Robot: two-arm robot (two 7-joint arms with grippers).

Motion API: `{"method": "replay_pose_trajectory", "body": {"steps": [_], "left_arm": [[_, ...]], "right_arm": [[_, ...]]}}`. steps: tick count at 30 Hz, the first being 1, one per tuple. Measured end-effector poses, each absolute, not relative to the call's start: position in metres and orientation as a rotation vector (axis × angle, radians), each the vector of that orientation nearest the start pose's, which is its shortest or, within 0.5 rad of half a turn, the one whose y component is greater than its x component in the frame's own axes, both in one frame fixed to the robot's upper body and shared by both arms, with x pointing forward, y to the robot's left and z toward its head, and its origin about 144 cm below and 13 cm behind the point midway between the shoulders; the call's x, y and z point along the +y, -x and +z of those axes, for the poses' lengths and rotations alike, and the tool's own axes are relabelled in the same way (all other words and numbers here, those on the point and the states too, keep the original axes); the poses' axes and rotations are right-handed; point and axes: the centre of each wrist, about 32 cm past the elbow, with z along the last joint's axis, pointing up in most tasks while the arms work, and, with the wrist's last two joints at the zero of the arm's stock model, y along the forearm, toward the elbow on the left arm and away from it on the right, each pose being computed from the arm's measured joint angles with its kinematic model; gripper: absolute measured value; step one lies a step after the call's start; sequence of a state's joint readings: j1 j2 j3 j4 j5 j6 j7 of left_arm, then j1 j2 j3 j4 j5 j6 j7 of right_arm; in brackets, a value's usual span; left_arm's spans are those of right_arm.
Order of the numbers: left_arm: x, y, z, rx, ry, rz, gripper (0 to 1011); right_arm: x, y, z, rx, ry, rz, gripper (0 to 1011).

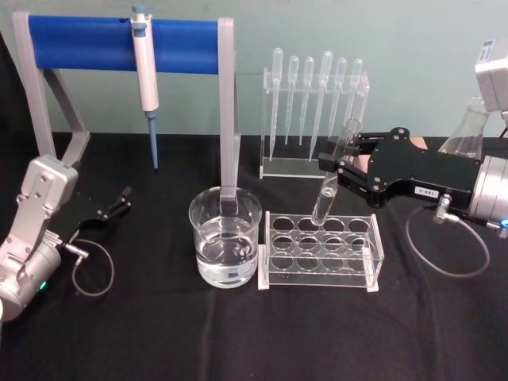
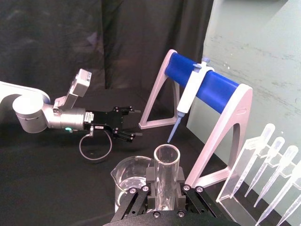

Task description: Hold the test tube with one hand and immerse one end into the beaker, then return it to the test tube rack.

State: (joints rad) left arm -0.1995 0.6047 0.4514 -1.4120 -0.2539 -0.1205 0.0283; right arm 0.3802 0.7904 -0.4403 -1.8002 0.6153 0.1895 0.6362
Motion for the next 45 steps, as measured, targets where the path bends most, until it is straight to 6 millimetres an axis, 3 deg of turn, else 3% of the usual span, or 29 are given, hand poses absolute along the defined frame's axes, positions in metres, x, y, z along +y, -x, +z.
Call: {"method": "replay_pose_trajectory", "body": {"steps": [43, 45], "left_arm": [[0.3097, -0.4886, 1.1398, -0.285, -0.304, 1.248, 1000], [0.3097, -0.4886, 1.1398, -0.285, -0.304, 1.248, 1000]], "right_arm": [[-0.2921, -0.4976, 1.3094, -0.181, 0.191, -0.502, 224], [-0.2904, -0.4987, 1.3162, -0.199, 0.183, -0.498, 224]]}}
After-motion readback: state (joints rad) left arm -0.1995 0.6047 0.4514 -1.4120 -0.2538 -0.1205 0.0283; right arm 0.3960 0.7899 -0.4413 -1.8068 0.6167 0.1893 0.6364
